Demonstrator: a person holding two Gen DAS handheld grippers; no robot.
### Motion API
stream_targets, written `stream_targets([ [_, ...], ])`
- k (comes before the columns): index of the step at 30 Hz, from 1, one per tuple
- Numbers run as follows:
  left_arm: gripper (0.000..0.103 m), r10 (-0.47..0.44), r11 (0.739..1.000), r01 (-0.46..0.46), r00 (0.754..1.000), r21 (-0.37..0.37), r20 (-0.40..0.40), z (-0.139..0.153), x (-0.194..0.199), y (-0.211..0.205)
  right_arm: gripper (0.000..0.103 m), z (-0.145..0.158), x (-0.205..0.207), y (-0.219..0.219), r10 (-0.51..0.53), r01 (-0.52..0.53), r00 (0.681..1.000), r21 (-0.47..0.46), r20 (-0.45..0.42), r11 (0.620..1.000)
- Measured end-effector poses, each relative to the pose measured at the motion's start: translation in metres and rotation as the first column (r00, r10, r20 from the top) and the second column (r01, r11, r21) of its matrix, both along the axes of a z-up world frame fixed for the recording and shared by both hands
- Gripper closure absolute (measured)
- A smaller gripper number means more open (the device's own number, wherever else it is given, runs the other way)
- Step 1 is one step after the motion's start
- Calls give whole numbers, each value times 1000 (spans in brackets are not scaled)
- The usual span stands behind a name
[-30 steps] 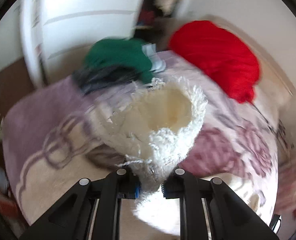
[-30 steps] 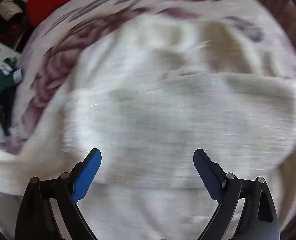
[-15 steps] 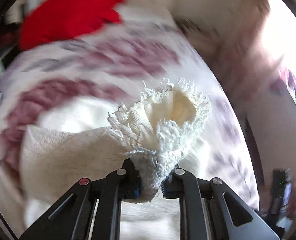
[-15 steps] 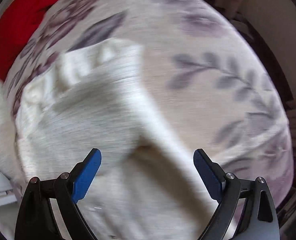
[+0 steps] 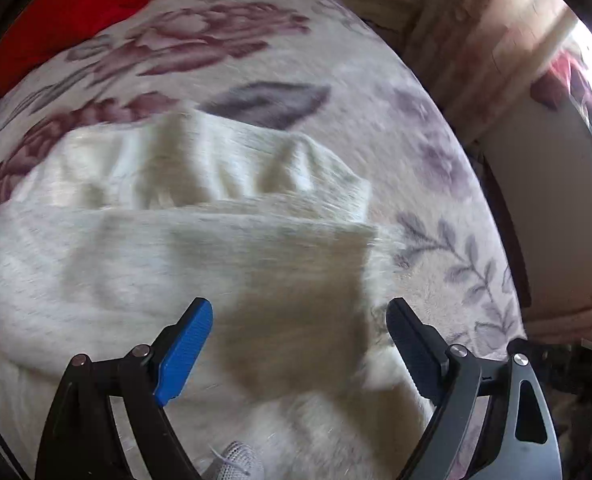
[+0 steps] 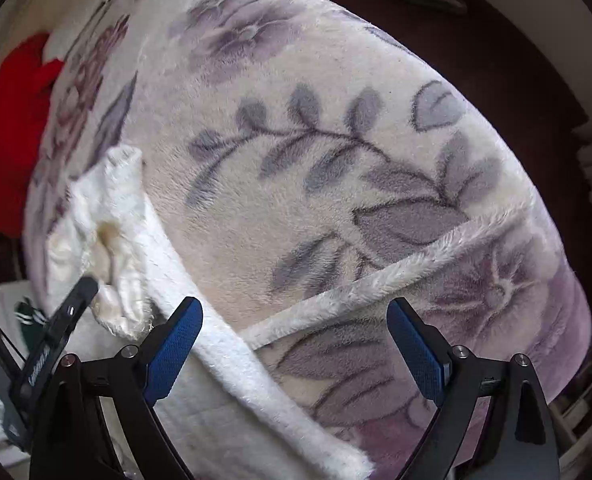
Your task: Fold large clothes
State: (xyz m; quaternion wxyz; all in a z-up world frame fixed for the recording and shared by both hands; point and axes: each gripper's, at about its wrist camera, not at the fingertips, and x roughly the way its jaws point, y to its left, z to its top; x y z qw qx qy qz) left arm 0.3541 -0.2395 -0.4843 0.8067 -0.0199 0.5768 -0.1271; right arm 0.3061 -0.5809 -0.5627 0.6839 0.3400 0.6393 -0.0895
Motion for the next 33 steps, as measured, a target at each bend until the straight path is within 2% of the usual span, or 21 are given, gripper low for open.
stream_targets([
  [2,14,70,998,-70,998,0,12,14,1,38,8,10,4,3,-11,8,999,82,36,997],
  [4,14,166,984,-167,986,57,35,21,7,88,8,17,16,19,9,-18,998,141,63,990],
  [5,14,234,964,-238,971,114,48,22,12,123,8,21,25,29,32,-45,996,168,78,985],
  [7,14,301,932,-307,952,192,63,13,22,167,8,25,50,55,86,-108,990,204,112,973],
  [8,14,339,904,-345,938,253,69,2,30,193,8,25,61,69,117,-143,985,218,127,965],
  [10,14,377,869,-380,923,318,71,-20,42,227,9,20,86,101,183,-216,971,238,151,947],
  [11,14,384,859,-383,921,339,68,-29,46,236,24,13,98,118,226,-256,963,241,146,936],
  [12,14,390,844,-381,919,377,57,-44,53,247,48,5,108,134,263,-289,955,237,136,928],
  [13,11,395,835,-375,918,403,36,-61,60,257,96,-1,116,145,292,-313,948,216,126,925],
  [15,5,419,851,-379,907,363,-34,-84,65,274,94,-13,128,154,331,-333,942,42,52,942],
  [16,5,426,855,-384,903,348,-50,-87,65,278,94,-20,132,150,321,-321,947,15,16,947],
  [18,5,428,863,-389,902,324,-59,-90,66,278,89,-31,136,135,285,-281,958,109,-22,953],
  [19,5,422,864,-385,905,324,-48,-87,65,275,77,-26,136,126,263,-257,965,161,-16,953],
  [20,5,417,865,-383,908,324,-39,-86,64,274,55,-17,135,116,231,-228,973,187,5,956],
  [22,5,404,867,-377,915,325,-16,-84,60,270,26,-3,139,91,137,-145,989,204,52,968],
  [25,5,400,867,-376,916,328,-8,-84,58,268,25,-22,169,74,88,-88,996,237,12,967],
  [28,5,399,866,-377,917,328,-2,-83,59,266,26,-73,203,87,189,-138,974,331,-125,933],
  [29,5,399,866,-376,917,330,0,-82,60,266,46,-90,210,96,238,-160,956,373,-174,914],
  [30,5,399,865,-377,917,332,3,-81,62,267,75,-100,213,105,276,-179,940,396,-202,900],
  [31,5,396,865,-376,918,333,6,-81,61,265,92,-102,216,110,297,-202,931,378,-212,904],
  [33,5,392,868,-375,920,326,14,-79,60,261,96,-84,223,115,306,-261,932,225,-195,939],
])
